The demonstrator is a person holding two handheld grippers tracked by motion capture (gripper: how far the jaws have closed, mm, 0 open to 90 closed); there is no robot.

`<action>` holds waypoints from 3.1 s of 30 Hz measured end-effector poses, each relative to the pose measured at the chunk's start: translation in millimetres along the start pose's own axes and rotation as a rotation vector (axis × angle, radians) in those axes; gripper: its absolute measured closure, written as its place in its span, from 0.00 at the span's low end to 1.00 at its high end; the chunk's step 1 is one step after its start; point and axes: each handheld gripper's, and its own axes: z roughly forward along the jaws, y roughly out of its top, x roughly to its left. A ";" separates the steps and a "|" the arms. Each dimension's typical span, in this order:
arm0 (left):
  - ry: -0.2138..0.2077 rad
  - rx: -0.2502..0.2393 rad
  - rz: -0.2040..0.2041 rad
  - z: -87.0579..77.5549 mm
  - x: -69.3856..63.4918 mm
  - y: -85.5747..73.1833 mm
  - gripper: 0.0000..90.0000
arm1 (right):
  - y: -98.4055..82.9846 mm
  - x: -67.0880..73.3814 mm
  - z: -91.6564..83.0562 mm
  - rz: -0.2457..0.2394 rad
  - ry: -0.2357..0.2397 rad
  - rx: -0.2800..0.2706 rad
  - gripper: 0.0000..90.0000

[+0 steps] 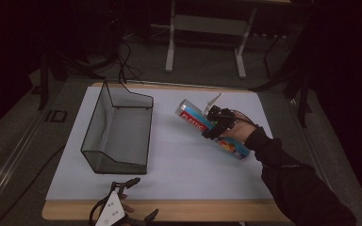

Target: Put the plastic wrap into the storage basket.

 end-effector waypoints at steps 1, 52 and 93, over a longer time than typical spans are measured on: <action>-0.001 0.000 0.002 0.2 0.1 0.1 0.00 | 0.9 -3.0 -0.4 0.041 -0.014 0.010 0.34; -0.025 0.003 0.018 0.8 -1.1 0.2 0.00 | -8.7 -43.5 58.8 0.143 -0.103 0.146 0.11; -0.045 -0.003 0.022 0.5 -2.6 0.3 0.00 | -5.6 -55.9 85.4 0.221 0.001 0.308 0.31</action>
